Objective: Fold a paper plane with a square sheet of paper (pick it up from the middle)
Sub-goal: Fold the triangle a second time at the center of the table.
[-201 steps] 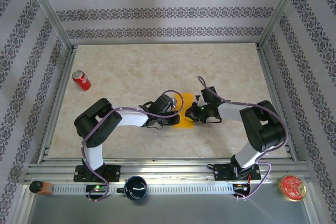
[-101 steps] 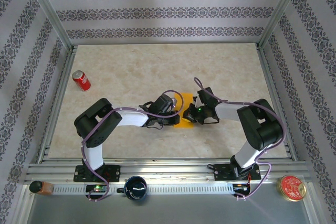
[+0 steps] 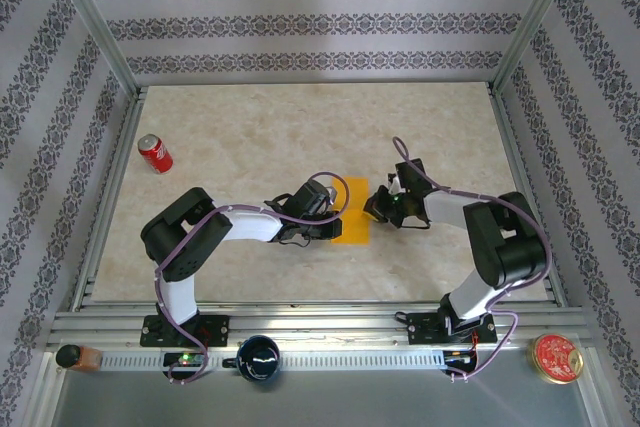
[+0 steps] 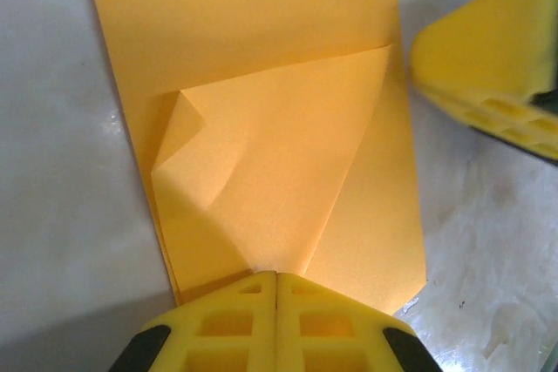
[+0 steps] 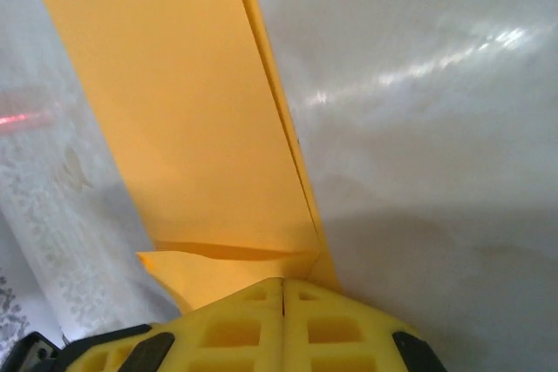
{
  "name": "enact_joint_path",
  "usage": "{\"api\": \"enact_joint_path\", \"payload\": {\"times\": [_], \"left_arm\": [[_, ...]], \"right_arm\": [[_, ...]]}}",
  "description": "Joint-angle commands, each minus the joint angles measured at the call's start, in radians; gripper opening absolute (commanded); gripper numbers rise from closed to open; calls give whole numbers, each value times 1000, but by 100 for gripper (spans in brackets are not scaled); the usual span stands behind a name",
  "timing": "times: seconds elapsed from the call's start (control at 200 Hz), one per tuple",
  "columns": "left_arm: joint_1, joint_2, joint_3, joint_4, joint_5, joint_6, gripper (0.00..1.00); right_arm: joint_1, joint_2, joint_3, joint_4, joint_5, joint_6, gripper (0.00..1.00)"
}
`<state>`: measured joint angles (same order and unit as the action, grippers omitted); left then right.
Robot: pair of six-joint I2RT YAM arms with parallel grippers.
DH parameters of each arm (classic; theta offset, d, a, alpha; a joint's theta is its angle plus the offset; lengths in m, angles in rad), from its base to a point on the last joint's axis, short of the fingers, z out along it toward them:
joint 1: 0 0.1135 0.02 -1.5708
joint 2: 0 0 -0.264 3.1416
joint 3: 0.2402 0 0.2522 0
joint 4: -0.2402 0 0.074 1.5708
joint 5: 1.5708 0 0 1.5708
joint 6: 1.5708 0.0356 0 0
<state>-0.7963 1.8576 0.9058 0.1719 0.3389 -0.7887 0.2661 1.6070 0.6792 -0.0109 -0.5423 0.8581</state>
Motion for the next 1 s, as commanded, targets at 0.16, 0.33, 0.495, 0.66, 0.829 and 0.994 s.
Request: {"api": "enact_joint_path", "payload": {"times": [0.16,0.33,0.495,0.66,0.829,0.994], "left_arm": [[12,8,-37,-131,-9,15,0],[12,5,-32,-135,-7,18,0],[12,0,-36,-137,-9,19,0],[12,-12,-24,-135,-1,19,1],[12,-57,36,-134,13,10,3],[12,-45,108,-127,34,-5,3]], "right_arm": [[79,31,55,25,-17,8,0],[65,97,47,2,65,19,0],[16,99,5,29,107,24,0],[-9,116,14,39,83,6,0],[1,119,2,40,77,15,0],[2,120,-6,43,79,23,0]]}}
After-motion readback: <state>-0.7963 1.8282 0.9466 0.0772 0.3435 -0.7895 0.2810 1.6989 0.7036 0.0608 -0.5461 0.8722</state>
